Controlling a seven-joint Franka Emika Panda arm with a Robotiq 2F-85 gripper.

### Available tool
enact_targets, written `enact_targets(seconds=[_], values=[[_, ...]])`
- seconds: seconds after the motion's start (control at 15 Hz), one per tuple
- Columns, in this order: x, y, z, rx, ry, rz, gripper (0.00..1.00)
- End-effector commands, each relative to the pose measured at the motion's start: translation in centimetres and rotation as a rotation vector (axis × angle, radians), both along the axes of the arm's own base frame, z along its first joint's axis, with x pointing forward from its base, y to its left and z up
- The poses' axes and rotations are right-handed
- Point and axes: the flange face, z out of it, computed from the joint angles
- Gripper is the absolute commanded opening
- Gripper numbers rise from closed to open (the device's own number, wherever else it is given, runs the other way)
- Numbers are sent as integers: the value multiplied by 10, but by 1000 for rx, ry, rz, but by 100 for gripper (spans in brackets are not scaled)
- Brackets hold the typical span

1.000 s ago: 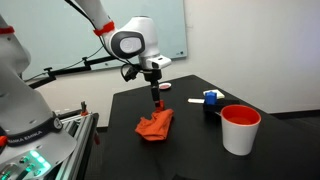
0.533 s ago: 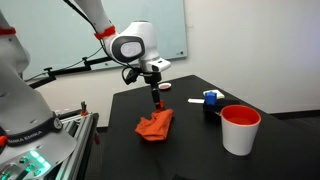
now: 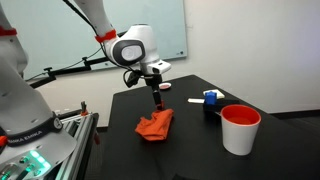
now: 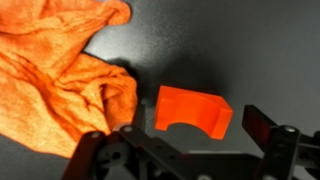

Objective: Put some of the objects into a pile

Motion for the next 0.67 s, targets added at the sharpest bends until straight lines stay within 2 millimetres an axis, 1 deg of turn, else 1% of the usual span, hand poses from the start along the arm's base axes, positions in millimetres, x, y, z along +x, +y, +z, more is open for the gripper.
enact_targets(seconds=[0.0, 0.07, 0.13, 0.2, 0.47, 0.6], values=[[5, 1, 3, -7, -33, 1, 100], [6, 0, 3, -10, -34, 1, 100], [5, 0, 2, -12, -33, 2, 78], [6, 0, 1, -15, -31, 3, 74], [8, -1, -1, -26, -28, 1, 42], [8, -2, 2, -29, -25, -7, 42]])
